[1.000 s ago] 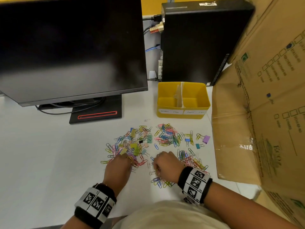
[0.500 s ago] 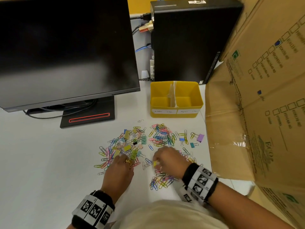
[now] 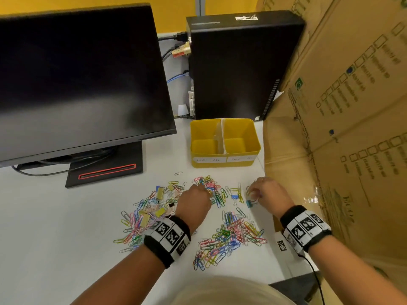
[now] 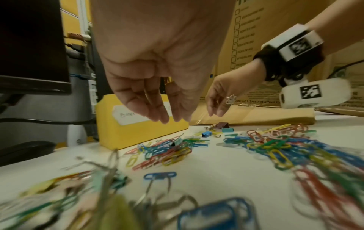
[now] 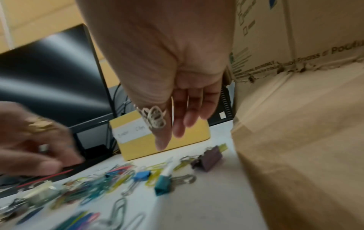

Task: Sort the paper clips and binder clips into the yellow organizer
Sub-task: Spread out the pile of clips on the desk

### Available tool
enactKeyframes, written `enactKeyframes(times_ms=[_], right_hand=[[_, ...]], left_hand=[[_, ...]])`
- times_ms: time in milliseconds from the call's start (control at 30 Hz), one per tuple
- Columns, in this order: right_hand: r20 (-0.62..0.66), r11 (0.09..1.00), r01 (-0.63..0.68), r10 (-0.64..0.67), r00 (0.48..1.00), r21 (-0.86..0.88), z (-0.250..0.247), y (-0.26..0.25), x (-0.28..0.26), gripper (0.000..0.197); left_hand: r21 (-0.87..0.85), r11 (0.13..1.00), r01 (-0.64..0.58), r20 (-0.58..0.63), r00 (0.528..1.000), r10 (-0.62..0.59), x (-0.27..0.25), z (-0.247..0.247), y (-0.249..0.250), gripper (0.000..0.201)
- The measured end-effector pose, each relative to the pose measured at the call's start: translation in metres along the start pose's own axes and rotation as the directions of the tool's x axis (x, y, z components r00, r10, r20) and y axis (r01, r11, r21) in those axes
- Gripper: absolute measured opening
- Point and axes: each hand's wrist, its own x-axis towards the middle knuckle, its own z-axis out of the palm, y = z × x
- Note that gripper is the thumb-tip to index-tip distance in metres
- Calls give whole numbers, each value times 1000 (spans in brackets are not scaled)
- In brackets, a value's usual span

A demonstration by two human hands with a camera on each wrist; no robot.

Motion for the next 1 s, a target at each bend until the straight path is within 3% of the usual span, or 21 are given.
enactKeyframes(times_ms=[67, 200, 333, 533, 667, 767, 867, 933, 1000], right_hand=[[111, 997, -3, 11, 994, -72, 7, -2, -6, 29], [119, 994, -8, 22, 993, -109, 15, 0, -8, 22], [145, 991, 35, -15, 989, -133, 17, 1, -6, 12], [142, 954, 124, -87, 986, -273, 7, 0, 11, 24], [41, 956, 21, -9, 999, -292, -5, 5, 30, 25], [26, 967, 16, -10, 1000, -255, -5, 3, 35, 23], [84, 980, 142, -132, 988, -136, 5, -10, 30, 19], [168, 974, 187, -165, 972, -128, 14, -19, 24, 17], [190, 973, 193, -167, 968, -127, 21, -22, 21, 17]], left_hand=[[-16, 1000, 9, 38, 999, -9, 13, 0, 8, 27], [52, 998, 24, 110, 993, -30, 29, 7, 12, 27], [52, 999, 7, 142, 990, -15, 32, 5, 6, 4], [-151, 986, 73, -20, 997, -77, 10, 13, -35, 18], [-223, 957, 185, -82, 975, -208, -9, 18, -64, 18], [-209, 946, 249, -88, 958, -272, -17, 19, -80, 23], [-196, 930, 310, -114, 935, -335, -17, 11, -86, 22], [-228, 928, 293, -148, 932, -331, -12, 4, -78, 22], [-255, 950, 179, -180, 957, -229, -6, 1, -64, 20]])
